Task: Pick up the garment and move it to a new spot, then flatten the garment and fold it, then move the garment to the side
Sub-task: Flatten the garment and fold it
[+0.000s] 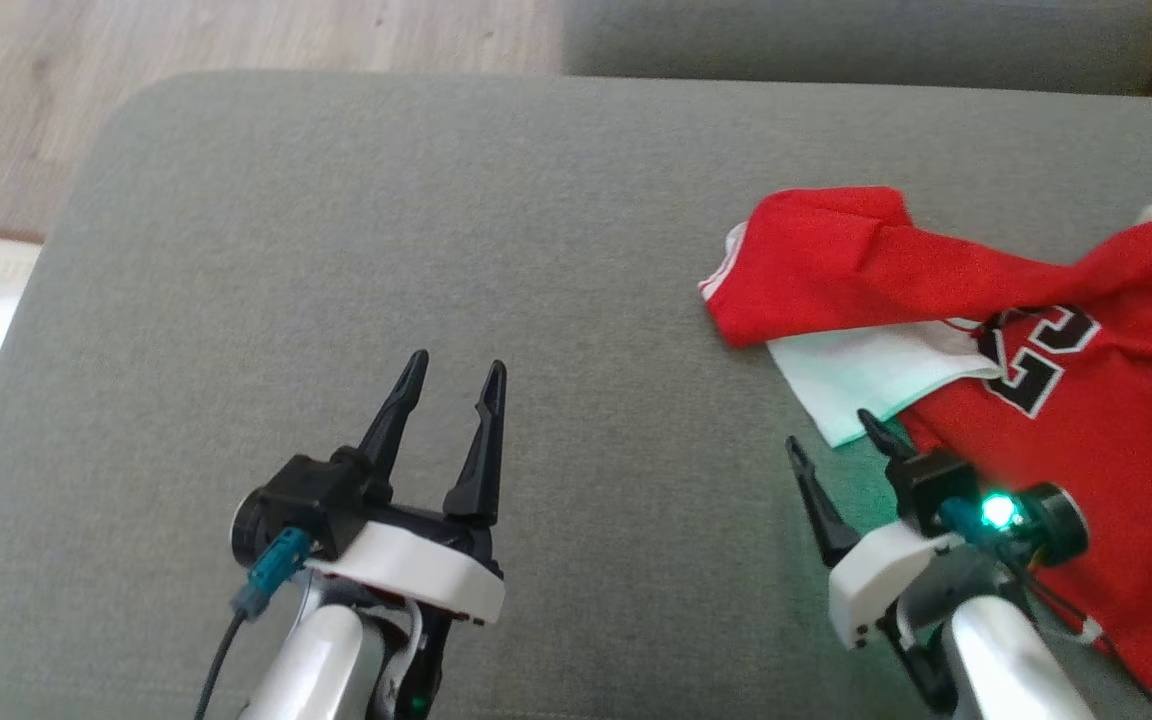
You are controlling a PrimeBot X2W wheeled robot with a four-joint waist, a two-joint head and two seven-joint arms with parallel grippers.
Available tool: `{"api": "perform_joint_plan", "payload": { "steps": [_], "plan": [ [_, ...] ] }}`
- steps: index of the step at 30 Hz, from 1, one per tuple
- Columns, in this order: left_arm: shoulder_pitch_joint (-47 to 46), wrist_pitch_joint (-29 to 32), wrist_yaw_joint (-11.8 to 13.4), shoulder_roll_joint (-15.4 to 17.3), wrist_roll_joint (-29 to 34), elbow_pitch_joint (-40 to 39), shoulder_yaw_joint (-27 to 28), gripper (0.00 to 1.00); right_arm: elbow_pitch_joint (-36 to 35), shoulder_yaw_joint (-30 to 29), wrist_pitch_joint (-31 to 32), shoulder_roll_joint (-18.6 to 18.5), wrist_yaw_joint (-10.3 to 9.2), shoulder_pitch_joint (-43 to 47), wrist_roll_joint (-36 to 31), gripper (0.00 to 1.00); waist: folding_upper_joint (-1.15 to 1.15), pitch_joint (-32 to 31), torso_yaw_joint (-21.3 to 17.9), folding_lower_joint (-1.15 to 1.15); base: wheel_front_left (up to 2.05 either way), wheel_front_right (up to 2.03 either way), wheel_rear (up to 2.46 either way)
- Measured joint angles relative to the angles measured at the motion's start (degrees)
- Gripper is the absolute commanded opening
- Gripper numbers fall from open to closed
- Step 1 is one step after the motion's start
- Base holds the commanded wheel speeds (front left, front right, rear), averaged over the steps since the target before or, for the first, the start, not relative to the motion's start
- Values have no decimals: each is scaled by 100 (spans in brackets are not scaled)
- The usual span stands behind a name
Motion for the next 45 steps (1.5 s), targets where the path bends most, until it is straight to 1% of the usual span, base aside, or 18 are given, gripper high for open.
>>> {"api": "perform_joint_plan", "payload": {
  "steps": [5,9,15,16,17,21,24,28,29,37,42,45],
  "plan": [
    [-25,0,2,0,-8,-4,-78,100,675,-155,7,-169,0,-424,-157,100,0,191,235,0,0,0,0],
    [-68,1,3,1,-10,-5,-120,100,1168,-289,44,-177,0,-716,-205,100,0,325,400,0,0,0,0],
    [-158,1,8,0,-58,-10,-131,100,1578,-336,51,-209,0,-1055,-291,100,0,422,532,0,0,0,0],
    [-158,1,9,0,-58,-11,-131,100,1636,-337,52,-204,0,-1088,-287,57,0,423,530,0,0,0,0],
    [-158,1,10,0,-59,-10,-134,100,1725,-318,45,-180,1,-1141,-283,0,0,414,516,0,0,0,0],
    [-158,1,11,1,-67,-7,-144,100,1846,-207,-145,-156,0,-1175,-169,0,0,353,455,0,0,0,0],
    [-158,1,10,-1,-66,-1,-155,100,1850,29,-303,-146,0,-1168,24,0,0,286,394,0,0,0,0],
    [-151,1,10,0,-66,35,-163,100,1617,444,-524,-116,0,-1174,361,0,0,165,322,0,0,0,0],
    [-151,1,10,0,-66,35,-163,100,1617,444,-524,-116,0,-1174,361,0,0,165,322,0,0,0,0],
    [-144,1,9,0,-66,46,-170,100,731,1179,-622,-96,0,-1198,906,0,0,7,290,0,0,0,0],
    [-120,1,9,0,-66,41,-162,100,246,1212,-469,-135,0,-1398,964,0,0,8,341,0,0,0,0],
    [-120,1,9,0,-66,26,-167,100,46,1135,-259,-352,0,-1811,960,0,0,70,370,0,0,0,0]
  ]
}}
